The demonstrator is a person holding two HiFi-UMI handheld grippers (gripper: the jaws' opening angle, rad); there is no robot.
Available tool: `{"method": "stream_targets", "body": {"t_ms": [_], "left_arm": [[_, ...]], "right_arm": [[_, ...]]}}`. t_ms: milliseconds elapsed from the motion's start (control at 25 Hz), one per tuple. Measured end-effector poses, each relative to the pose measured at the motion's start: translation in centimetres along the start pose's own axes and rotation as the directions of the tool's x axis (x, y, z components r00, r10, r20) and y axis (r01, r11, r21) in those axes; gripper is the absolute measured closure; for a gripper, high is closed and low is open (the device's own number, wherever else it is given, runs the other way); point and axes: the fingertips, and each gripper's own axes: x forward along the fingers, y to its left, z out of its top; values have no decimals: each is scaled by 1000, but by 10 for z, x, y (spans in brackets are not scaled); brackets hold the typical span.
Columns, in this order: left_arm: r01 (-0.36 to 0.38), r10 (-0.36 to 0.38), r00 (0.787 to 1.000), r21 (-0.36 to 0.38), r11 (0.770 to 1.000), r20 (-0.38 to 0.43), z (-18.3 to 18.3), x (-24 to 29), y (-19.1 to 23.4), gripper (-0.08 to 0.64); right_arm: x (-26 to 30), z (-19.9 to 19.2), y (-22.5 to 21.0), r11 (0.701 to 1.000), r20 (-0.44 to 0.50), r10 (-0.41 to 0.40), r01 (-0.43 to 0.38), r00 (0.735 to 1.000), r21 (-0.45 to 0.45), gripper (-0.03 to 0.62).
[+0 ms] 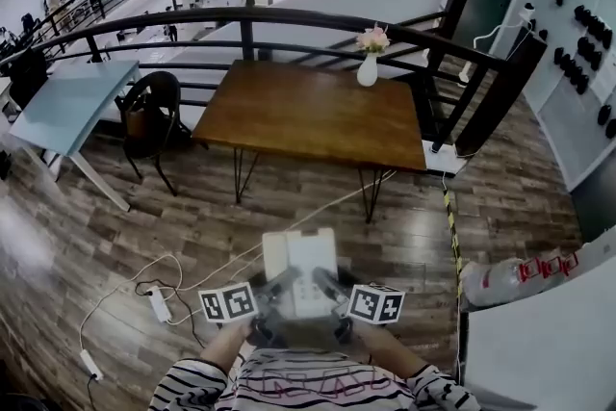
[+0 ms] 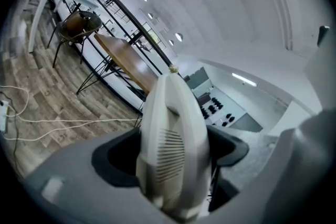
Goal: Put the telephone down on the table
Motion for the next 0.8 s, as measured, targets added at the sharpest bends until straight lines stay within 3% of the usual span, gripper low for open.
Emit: {"method": "stream_targets", "body": {"t_ms": [400,800], "left_arm": [[10,-9,1000,37,999,-21,139,8,69,169],[4,-3,999,29,1000,-50,206,19,120,169]], "right_arm": [[137,57,37,1000,44,5,-6,999,18,327],[217,80,43,999,48,-14,12,999,44,325]]}}
